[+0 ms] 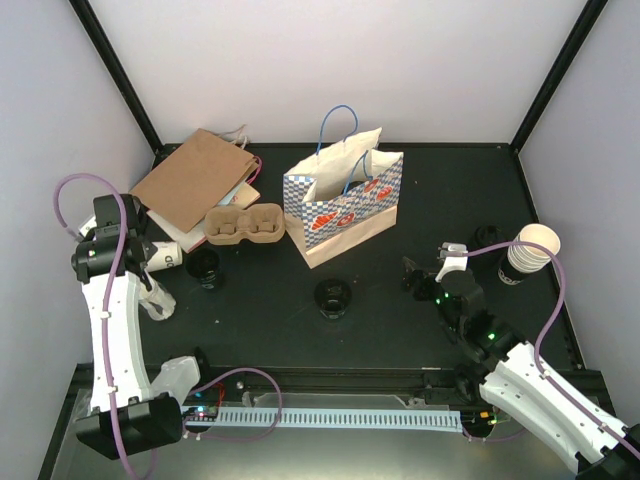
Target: Pack the takeout coffee
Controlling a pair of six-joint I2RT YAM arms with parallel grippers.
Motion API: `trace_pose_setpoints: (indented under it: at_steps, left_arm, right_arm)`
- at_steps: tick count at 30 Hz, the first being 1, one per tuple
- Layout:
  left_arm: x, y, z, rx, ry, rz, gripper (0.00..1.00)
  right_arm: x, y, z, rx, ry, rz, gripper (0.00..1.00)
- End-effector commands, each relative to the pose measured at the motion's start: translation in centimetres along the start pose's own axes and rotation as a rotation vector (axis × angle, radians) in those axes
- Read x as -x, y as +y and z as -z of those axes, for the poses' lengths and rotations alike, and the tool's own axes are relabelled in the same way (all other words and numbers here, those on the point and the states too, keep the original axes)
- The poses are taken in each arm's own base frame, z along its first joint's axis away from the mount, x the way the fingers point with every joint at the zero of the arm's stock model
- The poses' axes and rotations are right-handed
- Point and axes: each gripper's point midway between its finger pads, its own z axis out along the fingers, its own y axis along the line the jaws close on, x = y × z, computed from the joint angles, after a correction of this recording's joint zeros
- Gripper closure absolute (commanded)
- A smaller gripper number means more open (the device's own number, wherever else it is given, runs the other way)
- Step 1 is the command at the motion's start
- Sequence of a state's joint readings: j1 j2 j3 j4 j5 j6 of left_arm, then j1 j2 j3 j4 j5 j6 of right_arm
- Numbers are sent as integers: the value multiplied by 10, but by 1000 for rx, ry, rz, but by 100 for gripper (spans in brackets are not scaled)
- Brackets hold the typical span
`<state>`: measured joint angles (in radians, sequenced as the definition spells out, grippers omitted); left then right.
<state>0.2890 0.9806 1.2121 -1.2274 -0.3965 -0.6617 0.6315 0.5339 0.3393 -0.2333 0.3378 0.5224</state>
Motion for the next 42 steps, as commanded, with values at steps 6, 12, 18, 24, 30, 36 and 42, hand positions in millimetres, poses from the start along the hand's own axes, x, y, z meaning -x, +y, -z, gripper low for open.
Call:
trace_pose_setpoints:
  at_steps: [6, 12, 18, 24, 30, 36, 42]
  left_arm:
    - [3, -3, -6, -9, -8, 9, 79]
    - [0, -1, -10, 7, -2, 14, 79]
    - [-1, 2, -9, 10, -6, 22, 75]
    - [-1, 1, -2, -15, -8, 19, 69]
    - [3, 3, 2, -14, -24, 16, 70]
    - [8, -11, 14, -111, -38, -21, 70]
    - [-10, -49, 18, -285, 58, -108, 67]
  right_arm:
    - [1, -2, 0, -9, -12, -11, 0]
    - [1, -2, 0, -6, -12, -12, 0]
    - [1, -2, 0, -6, -12, -10, 0]
    - [1, -1, -1, -4, -7, -7, 0]
    - [0, -1, -1, -4, -7, -7, 0]
    - [1, 0, -1, -2, -6, -5, 0]
    - [0, 0, -2, -2, -3, -4, 0]
